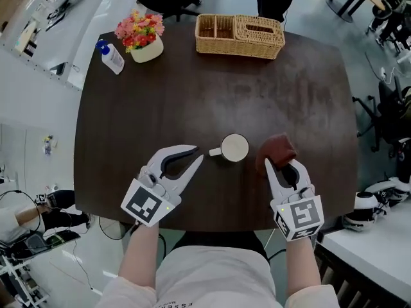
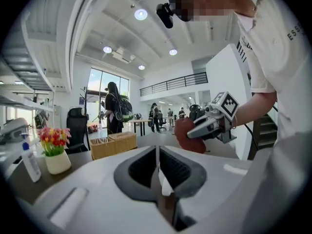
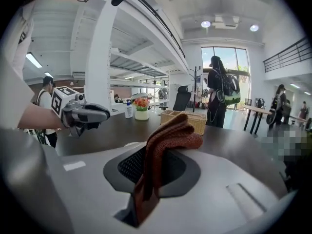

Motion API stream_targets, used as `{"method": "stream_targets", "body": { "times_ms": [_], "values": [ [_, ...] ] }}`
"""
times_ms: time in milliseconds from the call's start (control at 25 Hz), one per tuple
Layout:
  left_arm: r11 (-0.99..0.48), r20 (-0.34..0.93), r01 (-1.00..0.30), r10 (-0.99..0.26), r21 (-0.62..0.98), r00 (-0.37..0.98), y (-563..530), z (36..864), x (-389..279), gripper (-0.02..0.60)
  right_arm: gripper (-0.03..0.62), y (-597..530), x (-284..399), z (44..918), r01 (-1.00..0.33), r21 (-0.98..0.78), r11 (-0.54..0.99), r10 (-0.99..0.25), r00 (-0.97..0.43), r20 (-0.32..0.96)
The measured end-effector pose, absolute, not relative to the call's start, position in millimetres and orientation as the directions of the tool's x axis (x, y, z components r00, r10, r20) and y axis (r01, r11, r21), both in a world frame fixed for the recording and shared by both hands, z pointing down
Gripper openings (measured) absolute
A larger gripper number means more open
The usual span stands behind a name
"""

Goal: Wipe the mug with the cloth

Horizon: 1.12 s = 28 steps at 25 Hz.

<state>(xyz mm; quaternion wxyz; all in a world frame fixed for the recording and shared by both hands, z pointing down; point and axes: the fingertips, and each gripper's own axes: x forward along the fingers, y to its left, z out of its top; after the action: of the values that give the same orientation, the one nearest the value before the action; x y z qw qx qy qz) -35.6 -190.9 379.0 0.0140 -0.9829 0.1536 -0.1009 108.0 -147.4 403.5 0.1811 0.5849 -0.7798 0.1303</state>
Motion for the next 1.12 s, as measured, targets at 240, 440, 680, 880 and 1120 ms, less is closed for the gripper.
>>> {"method": "stream_targets", "body": {
  "times_ms": [240, 440, 680, 880, 1120],
  "values": [
    [-0.93, 0.171, -0.233, -0.288, -0.285, 0.942, -140, 308, -37, 0.0, 0.081, -107, 83, 342, -0.96, 0.043, 0.276, -0.91, -0.246, 0.334],
    [-0.925, 0.08, -0.348, -0.363, -0.152, 0.928, -95, 277, -50, 0.0, 0.081, -51, 72, 317, -0.959, 0.054, 0.277, -0.929, -0.253, 0.271],
    [-0.91, 0.037, -0.402, -0.407, -0.098, 0.913, -12, 265, -55, 0.0, 0.081, 34, 69, 305, -0.951, 0.063, 0.301, -0.934, -0.281, 0.219],
    [-0.892, 0.033, -0.439, -0.445, -0.107, 0.895, 63, 259, -58, 0.0, 0.081, 103, 61, 295, -0.941, 0.044, 0.336, -0.926, -0.321, 0.199],
    [-0.881, 0.049, -0.463, -0.469, -0.097, 0.882, 175, 270, -55, 0.0, 0.081, 201, 54, 304, -0.914, 0.064, 0.401, -0.901, -0.381, 0.208]
  ]
}}
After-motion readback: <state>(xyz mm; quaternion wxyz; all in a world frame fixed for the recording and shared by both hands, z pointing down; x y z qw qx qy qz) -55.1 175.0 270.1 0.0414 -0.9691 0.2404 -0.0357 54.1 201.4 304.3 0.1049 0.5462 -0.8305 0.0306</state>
